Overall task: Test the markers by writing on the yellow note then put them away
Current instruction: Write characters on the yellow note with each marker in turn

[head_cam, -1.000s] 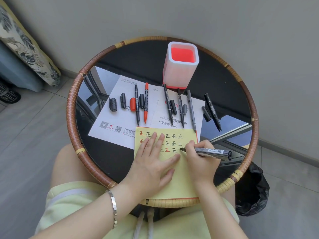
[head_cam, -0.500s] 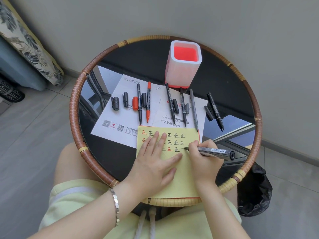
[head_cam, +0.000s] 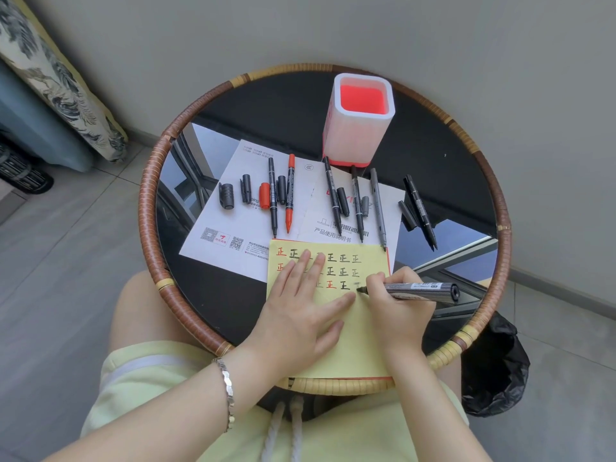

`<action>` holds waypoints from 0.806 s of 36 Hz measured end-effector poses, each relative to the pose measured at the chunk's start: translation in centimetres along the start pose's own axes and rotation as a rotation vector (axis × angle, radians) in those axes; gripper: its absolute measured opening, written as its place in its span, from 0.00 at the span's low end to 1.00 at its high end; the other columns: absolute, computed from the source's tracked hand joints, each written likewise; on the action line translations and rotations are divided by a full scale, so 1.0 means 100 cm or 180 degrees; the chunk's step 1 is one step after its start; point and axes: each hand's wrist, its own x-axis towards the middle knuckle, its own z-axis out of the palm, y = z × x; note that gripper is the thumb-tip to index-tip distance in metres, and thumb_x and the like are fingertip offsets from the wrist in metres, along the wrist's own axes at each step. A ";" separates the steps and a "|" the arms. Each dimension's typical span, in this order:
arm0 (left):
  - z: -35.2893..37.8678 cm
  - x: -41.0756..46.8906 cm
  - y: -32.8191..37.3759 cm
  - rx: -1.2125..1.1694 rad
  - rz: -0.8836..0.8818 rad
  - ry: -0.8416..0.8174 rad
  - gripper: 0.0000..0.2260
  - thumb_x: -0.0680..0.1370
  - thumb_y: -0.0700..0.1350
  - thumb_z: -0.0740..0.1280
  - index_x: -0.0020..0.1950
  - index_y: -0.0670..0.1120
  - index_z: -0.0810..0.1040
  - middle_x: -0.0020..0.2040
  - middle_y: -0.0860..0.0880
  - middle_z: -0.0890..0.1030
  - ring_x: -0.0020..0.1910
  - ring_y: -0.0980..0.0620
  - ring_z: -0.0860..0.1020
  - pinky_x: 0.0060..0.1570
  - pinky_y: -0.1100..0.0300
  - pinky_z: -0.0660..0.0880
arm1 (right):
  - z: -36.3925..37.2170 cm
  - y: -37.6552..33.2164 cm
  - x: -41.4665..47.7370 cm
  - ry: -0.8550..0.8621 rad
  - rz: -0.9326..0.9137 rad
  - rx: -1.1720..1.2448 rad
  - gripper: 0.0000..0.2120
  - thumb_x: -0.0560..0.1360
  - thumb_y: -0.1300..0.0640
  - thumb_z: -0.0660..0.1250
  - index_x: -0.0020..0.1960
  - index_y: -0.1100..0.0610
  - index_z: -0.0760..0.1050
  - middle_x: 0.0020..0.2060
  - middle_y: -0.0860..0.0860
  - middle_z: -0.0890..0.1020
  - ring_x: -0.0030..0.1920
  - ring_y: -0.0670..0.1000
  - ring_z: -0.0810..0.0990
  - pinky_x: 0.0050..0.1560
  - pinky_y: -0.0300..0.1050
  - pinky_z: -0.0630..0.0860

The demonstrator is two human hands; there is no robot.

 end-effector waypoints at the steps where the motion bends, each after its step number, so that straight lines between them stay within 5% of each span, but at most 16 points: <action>1: 0.000 0.000 0.000 -0.0012 0.0001 0.0003 0.17 0.74 0.55 0.58 0.60 0.58 0.77 0.68 0.35 0.70 0.68 0.35 0.66 0.68 0.47 0.56 | 0.000 0.000 -0.001 -0.0016 -0.0004 0.0012 0.14 0.64 0.62 0.63 0.25 0.55 0.60 0.21 0.48 0.65 0.24 0.41 0.67 0.28 0.28 0.63; 22: -0.001 0.000 0.000 0.0015 0.0006 -0.0018 0.17 0.74 0.55 0.57 0.60 0.58 0.77 0.67 0.35 0.70 0.68 0.35 0.67 0.67 0.47 0.56 | -0.007 0.002 0.004 0.0367 0.0187 -0.0148 0.16 0.70 0.66 0.67 0.27 0.58 0.65 0.23 0.49 0.69 0.26 0.41 0.70 0.31 0.29 0.66; 27: -0.001 0.000 -0.001 0.0007 0.0013 -0.0006 0.17 0.74 0.55 0.57 0.60 0.58 0.77 0.67 0.35 0.70 0.68 0.35 0.67 0.67 0.47 0.56 | -0.017 -0.003 0.009 0.0080 0.0758 0.0296 0.10 0.71 0.56 0.71 0.35 0.54 0.71 0.28 0.51 0.76 0.28 0.45 0.74 0.34 0.36 0.72; 29: -0.001 0.000 -0.001 0.0008 0.0015 -0.0005 0.17 0.74 0.55 0.57 0.60 0.58 0.77 0.67 0.35 0.70 0.68 0.34 0.66 0.68 0.47 0.56 | -0.022 -0.005 0.010 -0.0152 0.0809 0.0294 0.11 0.70 0.54 0.71 0.35 0.54 0.71 0.27 0.51 0.76 0.25 0.42 0.73 0.31 0.31 0.71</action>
